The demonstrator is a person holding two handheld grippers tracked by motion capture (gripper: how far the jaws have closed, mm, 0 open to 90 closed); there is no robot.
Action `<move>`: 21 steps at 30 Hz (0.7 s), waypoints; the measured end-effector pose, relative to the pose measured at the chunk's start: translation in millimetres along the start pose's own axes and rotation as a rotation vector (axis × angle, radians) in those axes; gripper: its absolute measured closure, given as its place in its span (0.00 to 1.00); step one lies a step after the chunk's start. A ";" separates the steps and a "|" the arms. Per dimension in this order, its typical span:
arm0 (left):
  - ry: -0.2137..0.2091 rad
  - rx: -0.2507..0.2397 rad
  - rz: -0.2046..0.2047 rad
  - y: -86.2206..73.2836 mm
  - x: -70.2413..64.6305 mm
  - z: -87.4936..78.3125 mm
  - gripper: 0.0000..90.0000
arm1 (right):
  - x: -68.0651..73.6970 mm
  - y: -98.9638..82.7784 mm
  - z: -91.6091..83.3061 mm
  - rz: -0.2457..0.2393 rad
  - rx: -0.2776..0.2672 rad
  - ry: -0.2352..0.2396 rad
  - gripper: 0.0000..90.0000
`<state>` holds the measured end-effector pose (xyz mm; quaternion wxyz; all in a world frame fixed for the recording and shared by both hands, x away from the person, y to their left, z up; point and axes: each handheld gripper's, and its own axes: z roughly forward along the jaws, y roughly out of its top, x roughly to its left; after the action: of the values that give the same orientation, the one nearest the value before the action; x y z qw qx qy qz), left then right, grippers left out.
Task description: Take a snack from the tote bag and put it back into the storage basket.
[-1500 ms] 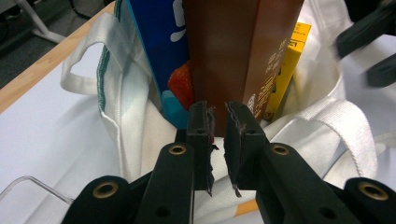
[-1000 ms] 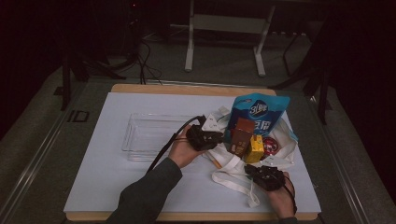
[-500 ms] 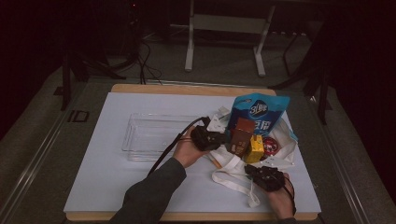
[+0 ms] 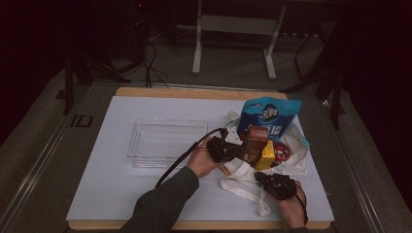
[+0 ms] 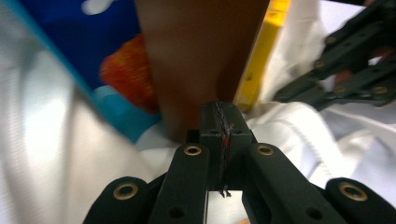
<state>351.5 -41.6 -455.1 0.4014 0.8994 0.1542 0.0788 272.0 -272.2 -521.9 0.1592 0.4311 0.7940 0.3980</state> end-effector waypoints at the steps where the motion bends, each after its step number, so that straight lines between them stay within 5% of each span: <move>1: -0.006 -0.003 0.009 0.9 -2.7 0.6 1.00 | 0.1 -0.1 0.1 0.000 -0.001 0.000 0.93; 4: -0.010 0.002 0.040 2.7 -6.2 1.6 0.99 | 0.2 -0.2 0.1 -0.002 -0.002 -0.002 0.93; 11: -0.016 -0.002 0.023 0.5 1.4 -1.7 0.79 | -0.2 -0.6 0.1 0.003 -0.003 0.002 0.93; 21: -0.059 -0.081 0.014 5.0 11.9 -18.1 0.64 | -0.7 -1.3 0.1 0.004 -0.008 0.004 0.93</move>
<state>358.9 -28.1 -439.2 0.4413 0.8854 0.1325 0.0614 271.7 -273.1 -523.1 0.1586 0.4312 0.7918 0.4025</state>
